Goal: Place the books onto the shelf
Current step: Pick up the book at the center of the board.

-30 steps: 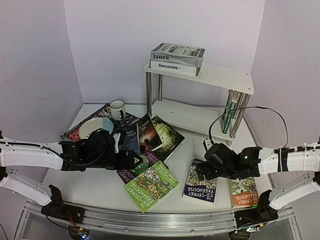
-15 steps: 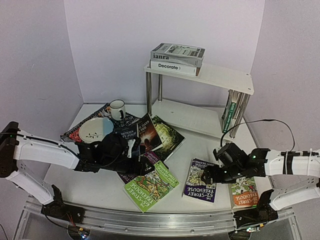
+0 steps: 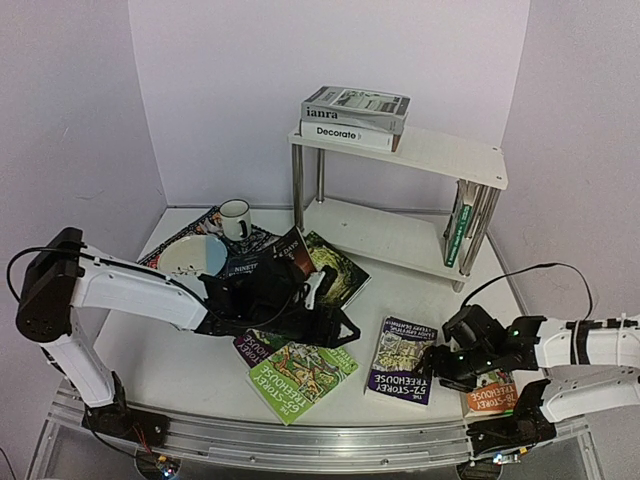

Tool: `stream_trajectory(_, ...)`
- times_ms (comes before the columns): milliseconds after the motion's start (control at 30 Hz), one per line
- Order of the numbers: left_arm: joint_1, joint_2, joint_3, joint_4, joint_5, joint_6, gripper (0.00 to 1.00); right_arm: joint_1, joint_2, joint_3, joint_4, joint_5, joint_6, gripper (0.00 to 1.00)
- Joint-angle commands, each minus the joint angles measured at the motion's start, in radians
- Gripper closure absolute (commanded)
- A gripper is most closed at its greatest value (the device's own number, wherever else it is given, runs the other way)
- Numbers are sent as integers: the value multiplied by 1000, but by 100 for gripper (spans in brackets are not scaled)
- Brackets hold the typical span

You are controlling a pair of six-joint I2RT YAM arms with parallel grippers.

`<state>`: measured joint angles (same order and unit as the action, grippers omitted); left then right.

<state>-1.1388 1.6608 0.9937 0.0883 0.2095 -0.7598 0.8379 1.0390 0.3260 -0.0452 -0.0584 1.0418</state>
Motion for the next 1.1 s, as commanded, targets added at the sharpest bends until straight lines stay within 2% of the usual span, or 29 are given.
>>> stream_trajectory(0,2,106,62,62,60,-12,27,-5,26,-12,76,-19,62,25)
stream_trajectory(333,3,307,192,68,112,-8,34,-3,79,-12,148,-44,81,29)
stream_trajectory(633,3,421,267,68,185,-13,40,-4,75,-33,193,-19,116,27)
stream_trajectory(833,6,451,274,67,176,-9,40,-4,34,-41,258,-36,112,28)
stream_trajectory(1067,22,465,266,68,178,-19,48,-4,-63,-21,262,-35,81,33)
